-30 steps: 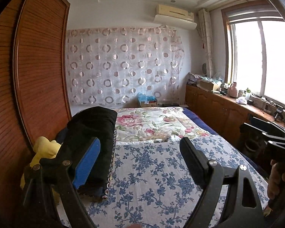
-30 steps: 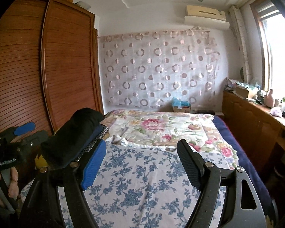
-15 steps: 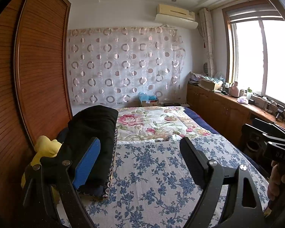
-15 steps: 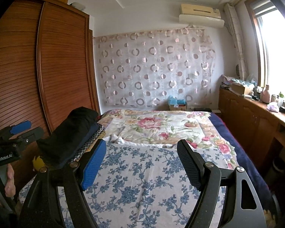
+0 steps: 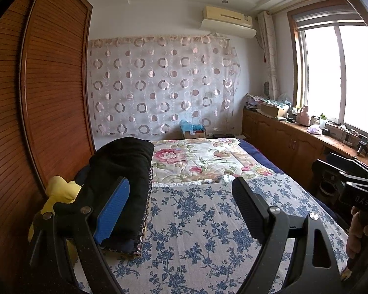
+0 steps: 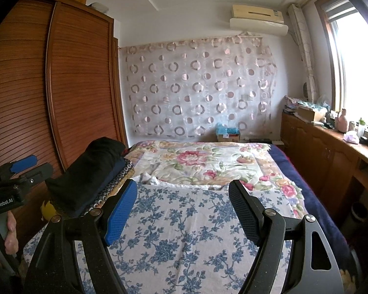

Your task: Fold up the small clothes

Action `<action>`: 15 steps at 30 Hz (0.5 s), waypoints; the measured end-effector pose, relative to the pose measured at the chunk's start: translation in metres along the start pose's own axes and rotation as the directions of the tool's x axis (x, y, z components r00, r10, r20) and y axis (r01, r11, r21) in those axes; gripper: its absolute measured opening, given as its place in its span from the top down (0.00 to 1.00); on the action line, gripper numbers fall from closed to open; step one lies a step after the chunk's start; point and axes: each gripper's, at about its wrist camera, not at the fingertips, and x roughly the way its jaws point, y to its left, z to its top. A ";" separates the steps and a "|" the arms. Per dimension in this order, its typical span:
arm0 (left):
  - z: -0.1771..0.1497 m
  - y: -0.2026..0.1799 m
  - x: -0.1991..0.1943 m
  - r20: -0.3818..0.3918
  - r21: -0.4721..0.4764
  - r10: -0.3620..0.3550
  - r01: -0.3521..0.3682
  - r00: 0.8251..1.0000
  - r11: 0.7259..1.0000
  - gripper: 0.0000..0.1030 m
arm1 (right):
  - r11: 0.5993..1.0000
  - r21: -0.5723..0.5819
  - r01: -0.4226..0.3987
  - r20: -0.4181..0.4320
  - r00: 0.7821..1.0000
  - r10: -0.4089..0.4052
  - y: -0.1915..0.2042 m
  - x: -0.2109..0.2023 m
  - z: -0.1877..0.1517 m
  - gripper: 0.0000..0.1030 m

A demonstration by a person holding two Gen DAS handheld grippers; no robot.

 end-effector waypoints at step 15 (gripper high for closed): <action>-0.001 0.001 0.001 0.000 0.001 0.000 0.000 1.000 1.000 0.16 | 1.000 -0.003 -0.005 -0.001 1.000 0.005 -0.005 -0.002 0.002 0.24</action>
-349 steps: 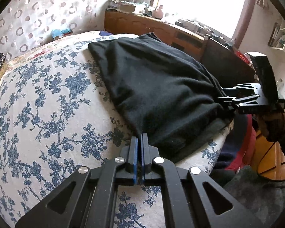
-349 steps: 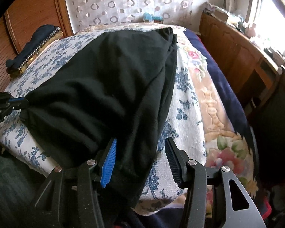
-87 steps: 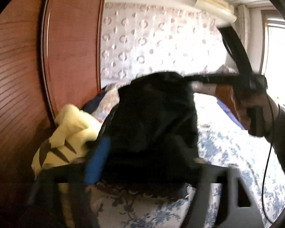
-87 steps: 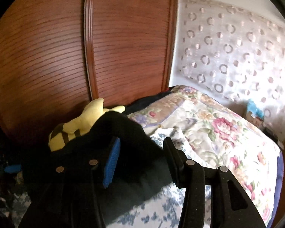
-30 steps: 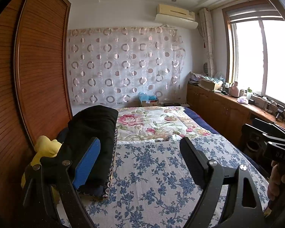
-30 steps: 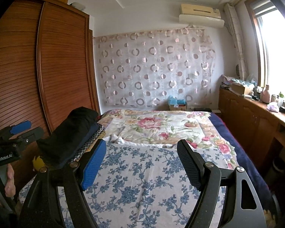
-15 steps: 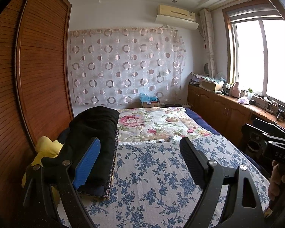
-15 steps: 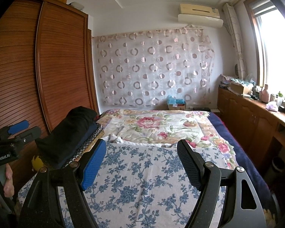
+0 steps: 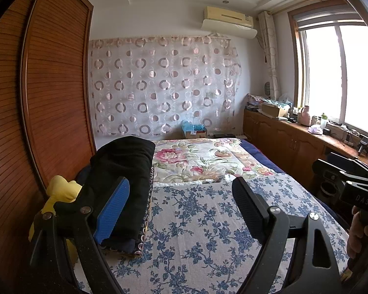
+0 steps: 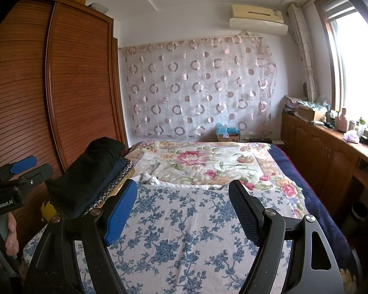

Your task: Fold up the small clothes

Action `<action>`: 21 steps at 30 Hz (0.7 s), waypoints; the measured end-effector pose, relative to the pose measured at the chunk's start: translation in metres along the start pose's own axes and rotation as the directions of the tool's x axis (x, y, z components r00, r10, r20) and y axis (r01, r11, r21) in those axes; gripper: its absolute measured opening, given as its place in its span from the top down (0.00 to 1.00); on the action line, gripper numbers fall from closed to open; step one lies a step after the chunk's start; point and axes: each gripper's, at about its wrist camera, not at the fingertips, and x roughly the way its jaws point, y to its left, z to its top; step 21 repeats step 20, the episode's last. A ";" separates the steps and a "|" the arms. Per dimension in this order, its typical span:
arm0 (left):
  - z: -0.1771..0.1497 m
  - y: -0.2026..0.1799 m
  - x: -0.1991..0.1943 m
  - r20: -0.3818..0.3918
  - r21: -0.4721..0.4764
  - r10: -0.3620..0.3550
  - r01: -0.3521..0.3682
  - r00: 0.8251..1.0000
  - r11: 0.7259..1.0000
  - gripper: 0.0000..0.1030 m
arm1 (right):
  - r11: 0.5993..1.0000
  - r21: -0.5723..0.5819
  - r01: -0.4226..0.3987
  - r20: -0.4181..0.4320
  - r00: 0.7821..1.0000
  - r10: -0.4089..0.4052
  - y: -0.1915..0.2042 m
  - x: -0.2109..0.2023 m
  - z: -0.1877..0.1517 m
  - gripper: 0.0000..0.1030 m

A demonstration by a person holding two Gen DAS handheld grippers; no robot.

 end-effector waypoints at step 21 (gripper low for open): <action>0.000 -0.001 0.000 0.001 0.001 0.000 0.000 1.000 1.000 0.16 | 1.000 0.002 -0.001 0.000 1.000 0.001 -0.004 0.002 0.000 0.24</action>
